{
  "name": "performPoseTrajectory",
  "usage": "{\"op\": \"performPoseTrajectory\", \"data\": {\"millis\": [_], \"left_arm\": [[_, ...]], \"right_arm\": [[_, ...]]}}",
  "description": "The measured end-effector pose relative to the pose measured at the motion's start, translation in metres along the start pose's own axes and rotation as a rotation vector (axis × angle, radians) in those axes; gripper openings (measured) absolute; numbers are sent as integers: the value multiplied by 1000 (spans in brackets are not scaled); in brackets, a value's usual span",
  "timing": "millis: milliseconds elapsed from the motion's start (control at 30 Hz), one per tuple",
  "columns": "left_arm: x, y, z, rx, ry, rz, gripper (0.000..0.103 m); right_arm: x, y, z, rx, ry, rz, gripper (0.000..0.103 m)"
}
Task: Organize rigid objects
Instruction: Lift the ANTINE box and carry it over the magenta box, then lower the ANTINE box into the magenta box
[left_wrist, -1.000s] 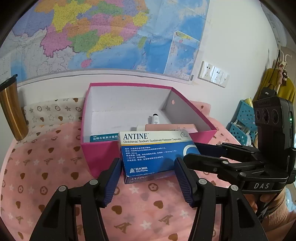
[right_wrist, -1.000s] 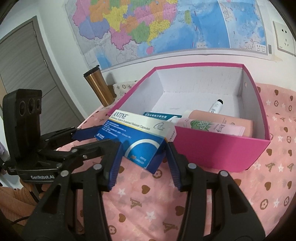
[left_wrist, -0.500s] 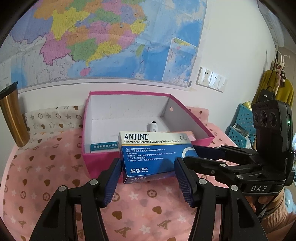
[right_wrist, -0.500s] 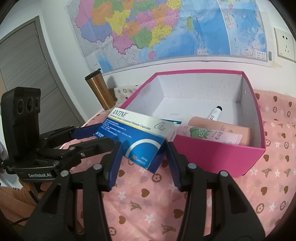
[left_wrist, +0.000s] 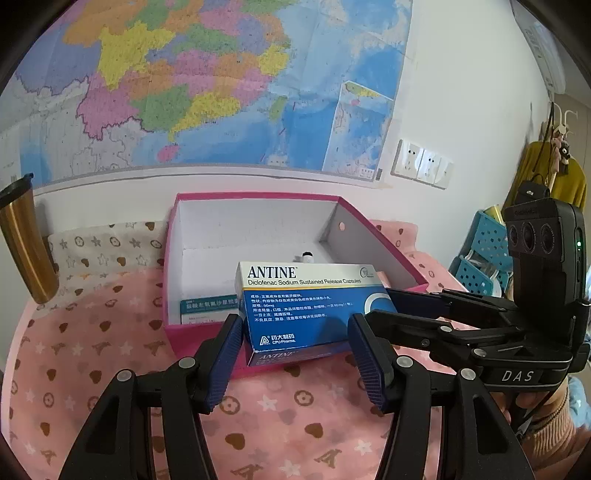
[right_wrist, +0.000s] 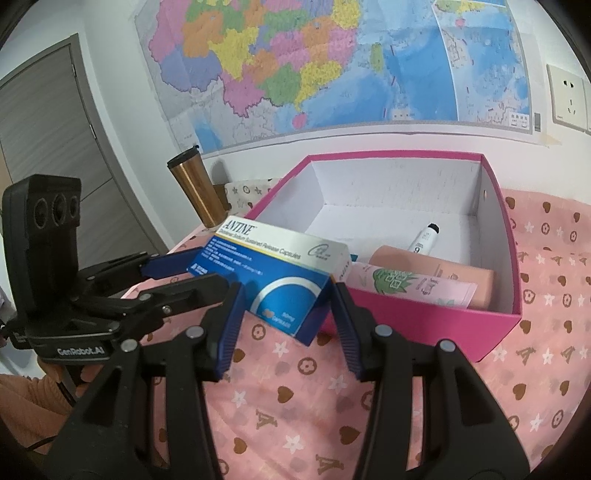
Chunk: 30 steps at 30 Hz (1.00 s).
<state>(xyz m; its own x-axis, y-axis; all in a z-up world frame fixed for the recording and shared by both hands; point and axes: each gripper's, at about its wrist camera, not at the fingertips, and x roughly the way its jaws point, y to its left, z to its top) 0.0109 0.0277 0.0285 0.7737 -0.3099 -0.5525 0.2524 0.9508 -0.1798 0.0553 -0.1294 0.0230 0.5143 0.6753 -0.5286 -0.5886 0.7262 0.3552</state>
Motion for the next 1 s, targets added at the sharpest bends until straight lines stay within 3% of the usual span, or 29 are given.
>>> {"op": "performPoseTrajectory", "data": {"millis": [1000], "left_arm": [[15, 10, 18, -1, -10, 41, 59]], "right_arm": [[16, -10, 22, 3, -4, -1, 51]]}}
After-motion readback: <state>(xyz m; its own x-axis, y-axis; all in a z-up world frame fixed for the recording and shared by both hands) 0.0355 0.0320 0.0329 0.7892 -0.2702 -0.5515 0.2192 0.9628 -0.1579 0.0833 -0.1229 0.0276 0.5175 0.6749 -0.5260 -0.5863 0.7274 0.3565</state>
